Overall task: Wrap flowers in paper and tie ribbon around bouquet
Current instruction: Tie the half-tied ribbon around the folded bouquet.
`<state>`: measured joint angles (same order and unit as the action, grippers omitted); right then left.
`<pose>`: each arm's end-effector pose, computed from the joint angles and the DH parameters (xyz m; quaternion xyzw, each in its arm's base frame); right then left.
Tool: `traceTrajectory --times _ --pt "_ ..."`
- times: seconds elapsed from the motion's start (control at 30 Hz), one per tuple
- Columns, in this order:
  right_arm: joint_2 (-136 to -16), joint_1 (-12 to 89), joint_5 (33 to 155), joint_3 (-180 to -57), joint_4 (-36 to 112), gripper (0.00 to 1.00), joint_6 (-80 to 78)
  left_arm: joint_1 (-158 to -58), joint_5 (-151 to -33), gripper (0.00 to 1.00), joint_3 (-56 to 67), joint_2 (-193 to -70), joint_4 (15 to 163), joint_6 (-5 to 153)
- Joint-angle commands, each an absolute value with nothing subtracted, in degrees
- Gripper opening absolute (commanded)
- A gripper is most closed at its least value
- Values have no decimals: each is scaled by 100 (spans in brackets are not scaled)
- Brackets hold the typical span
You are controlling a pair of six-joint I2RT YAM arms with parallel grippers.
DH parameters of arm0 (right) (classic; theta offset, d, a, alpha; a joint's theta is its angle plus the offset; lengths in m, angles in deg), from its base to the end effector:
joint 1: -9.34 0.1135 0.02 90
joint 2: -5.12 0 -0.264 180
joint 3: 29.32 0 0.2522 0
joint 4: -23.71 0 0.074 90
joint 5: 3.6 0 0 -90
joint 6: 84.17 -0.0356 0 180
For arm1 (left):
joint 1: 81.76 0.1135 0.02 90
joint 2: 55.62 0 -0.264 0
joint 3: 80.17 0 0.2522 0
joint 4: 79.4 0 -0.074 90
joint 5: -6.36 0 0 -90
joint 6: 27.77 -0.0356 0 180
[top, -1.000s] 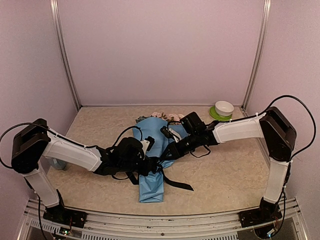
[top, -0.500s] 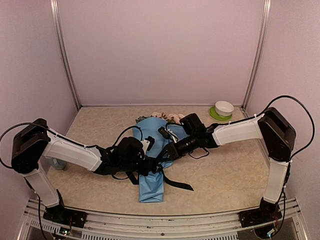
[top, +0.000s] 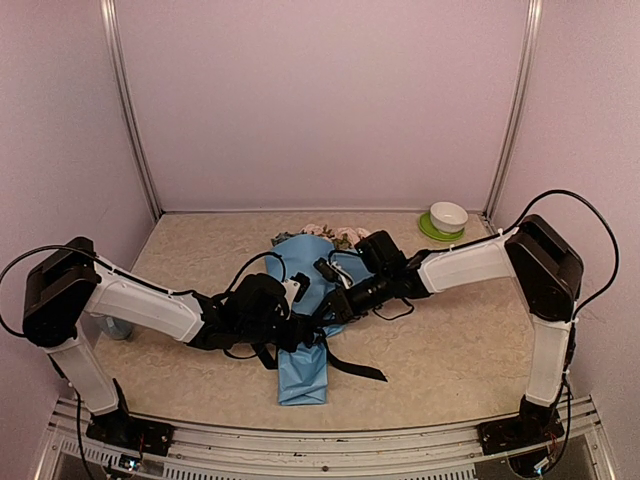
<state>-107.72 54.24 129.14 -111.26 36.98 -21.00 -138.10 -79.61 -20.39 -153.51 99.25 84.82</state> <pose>0.2739 0.3070 0.1575 -0.2748 0.8248 0.4844 0.0972 0.1901 -0.2810 0.1498 0.2480 0.8692 -0.2466 0.3496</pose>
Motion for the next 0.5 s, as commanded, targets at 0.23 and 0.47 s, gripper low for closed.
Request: traceTrajectory --times 0.23,0.47 --pt "-10956 5553 13048 -11364 3652 19 -2195 -13845 -7988 13 -1953 -15316 9900 8427" --pt "-10809 5511 12712 -11303 3886 0 -2097 -13848 -7907 19 -2038 -15019 9821 8393"
